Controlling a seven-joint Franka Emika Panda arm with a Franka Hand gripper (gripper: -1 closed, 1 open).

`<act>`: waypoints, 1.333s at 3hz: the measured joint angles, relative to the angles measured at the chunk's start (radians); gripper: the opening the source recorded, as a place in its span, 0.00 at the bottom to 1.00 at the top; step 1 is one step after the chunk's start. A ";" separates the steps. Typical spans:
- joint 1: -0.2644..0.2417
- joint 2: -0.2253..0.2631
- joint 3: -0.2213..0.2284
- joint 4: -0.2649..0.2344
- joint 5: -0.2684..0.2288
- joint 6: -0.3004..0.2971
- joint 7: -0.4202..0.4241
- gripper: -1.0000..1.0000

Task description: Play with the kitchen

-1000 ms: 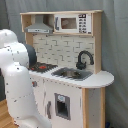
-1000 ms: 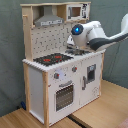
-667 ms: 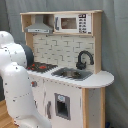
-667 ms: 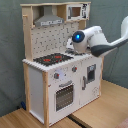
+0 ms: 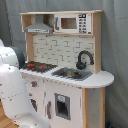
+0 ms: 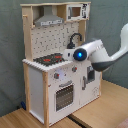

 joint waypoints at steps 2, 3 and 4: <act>0.020 -0.099 0.000 -0.003 -0.128 0.135 -0.072 1.00; 0.020 -0.136 -0.005 -0.008 -0.194 0.213 -0.098 1.00; 0.020 -0.156 -0.008 -0.018 -0.269 0.298 -0.099 1.00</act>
